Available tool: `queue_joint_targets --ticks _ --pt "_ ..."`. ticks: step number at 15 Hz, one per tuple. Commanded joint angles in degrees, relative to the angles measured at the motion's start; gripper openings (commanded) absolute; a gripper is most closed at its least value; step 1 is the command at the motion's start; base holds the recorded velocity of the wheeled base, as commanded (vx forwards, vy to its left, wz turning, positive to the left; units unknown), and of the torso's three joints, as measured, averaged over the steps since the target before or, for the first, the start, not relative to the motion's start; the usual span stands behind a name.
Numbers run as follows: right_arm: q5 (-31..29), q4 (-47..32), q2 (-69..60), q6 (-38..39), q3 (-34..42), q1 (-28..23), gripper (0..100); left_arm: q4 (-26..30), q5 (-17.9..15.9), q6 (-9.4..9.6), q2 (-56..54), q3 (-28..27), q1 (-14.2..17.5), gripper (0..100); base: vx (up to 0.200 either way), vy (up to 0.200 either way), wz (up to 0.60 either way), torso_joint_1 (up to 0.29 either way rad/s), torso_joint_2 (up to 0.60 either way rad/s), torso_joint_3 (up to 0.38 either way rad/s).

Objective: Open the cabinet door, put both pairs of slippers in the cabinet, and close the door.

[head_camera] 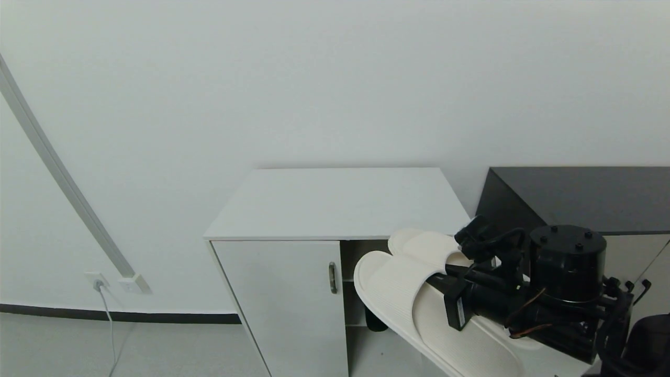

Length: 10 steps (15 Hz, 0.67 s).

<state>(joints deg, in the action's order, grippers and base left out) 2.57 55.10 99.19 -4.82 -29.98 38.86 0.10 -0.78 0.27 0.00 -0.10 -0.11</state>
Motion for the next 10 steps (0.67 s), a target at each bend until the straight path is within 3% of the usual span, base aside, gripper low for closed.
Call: queue_joint_targets --ticks 1,10 --pt "0.2 0.1 0.8 0.0 0.4 0.1 0 0.0 0.1 0.00 0.0 0.0 0.0 0 0.000 0.000 0.00 -0.173 0.43 0.227" --pt "0.2 2.7 2.3 -0.1 1.1 1.0 0 0.0 0.0 0.00 0.0 0.0 0.0 0 0.000 0.000 0.00 -0.220 0.53 0.307"
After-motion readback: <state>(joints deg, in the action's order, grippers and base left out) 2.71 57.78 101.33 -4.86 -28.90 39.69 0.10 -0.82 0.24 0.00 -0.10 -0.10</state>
